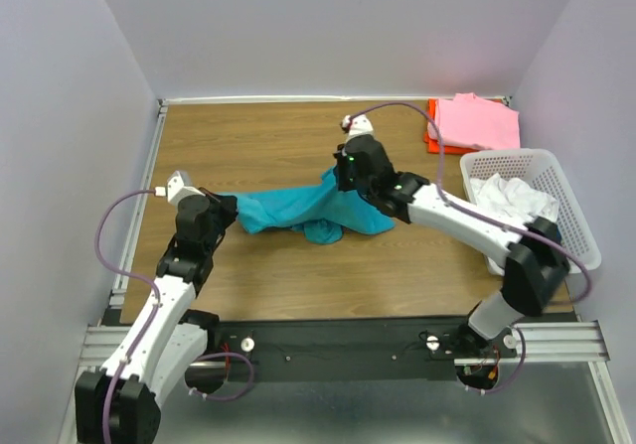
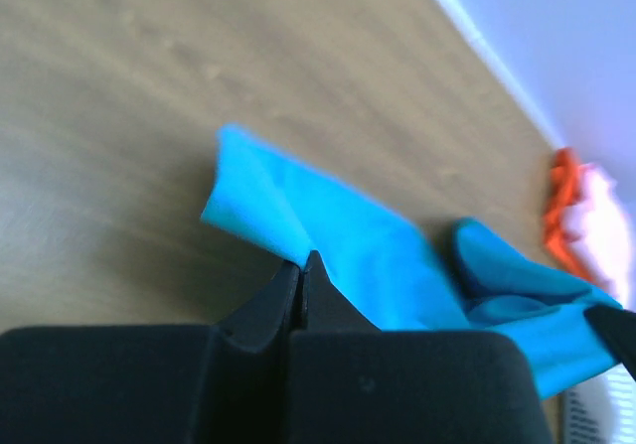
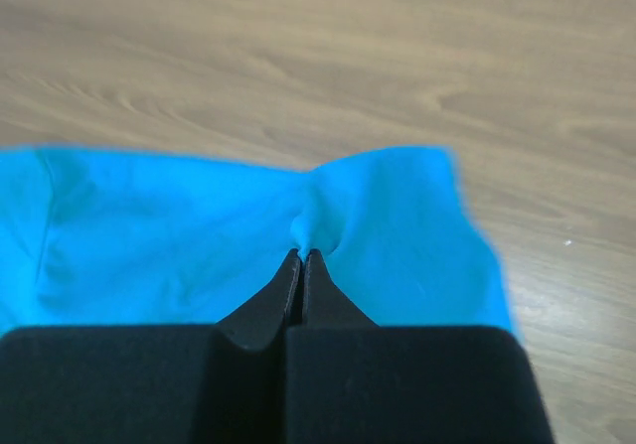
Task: Fold and stack the t-shirts
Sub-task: Flatten the tshirt out
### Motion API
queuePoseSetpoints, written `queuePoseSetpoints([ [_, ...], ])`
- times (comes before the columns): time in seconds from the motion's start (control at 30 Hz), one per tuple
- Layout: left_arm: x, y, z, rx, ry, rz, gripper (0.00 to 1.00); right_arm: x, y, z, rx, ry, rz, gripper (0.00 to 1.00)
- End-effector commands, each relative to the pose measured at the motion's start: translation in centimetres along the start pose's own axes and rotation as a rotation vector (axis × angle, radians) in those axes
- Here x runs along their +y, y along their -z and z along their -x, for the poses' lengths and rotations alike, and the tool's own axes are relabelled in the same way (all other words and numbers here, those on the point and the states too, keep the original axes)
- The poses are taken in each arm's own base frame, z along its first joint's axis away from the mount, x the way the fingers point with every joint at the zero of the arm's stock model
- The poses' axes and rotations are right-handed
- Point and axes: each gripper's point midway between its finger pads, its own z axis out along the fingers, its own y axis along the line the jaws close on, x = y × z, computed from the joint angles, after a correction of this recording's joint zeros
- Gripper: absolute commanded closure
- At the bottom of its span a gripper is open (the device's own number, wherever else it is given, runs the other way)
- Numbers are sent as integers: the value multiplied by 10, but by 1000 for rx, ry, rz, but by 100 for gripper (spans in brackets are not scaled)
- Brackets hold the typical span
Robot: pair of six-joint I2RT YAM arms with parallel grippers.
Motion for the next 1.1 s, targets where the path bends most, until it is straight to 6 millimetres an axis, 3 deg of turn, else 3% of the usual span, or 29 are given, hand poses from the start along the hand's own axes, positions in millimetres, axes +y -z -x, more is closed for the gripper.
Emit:
queuePoseSetpoints([
  [0.0,-49,30,49,-119,20,-149,100,-9,48,47,-147,-20,-13,99],
  [0.17,-106,89,111,-278,48,-338,100,-9,116,108,-325,-65,61,99],
  [0.2,-124,108,129,-315,55,-396,100,-4,142,124,-376,-77,124,99],
  [0.27,-148,140,145,-344,56,-505,100,9,173,144,-434,-69,229,99],
  [0.33,-174,185,169,-410,61,-639,100,17,213,169,-514,-78,319,99],
  [0.43,-196,243,192,-494,52,-775,100,27,257,188,-577,-71,439,99],
  [0.47,-209,272,201,-528,29,-861,100,41,277,192,-582,-50,537,99],
  [0.63,-228,335,215,-597,-28,-1015,100,65,328,187,-573,-31,765,99],
  [0.7,-230,334,214,-593,-35,-1017,100,64,328,186,-567,-40,766,99],
  [0.77,-228,319,211,-575,-35,-990,100,57,313,179,-548,-67,708,98],
  [0.83,-220,286,202,-537,-24,-923,100,46,288,169,-511,-91,617,97],
  [0.93,-197,216,180,-462,-4,-763,100,16,232,152,-450,-135,371,95],
  [0.97,-187,189,174,-439,-1,-691,100,7,209,137,-410,-136,294,95],
  [1.0,-173,166,168,-424,10,-611,100,-11,191,131,-398,-151,172,93],
  [1.03,-152,128,147,-365,8,-507,100,-17,161,112,-338,-141,98,91],
  [1.07,-135,108,142,-364,19,-422,100,-25,141,94,-293,-130,37,89],
])
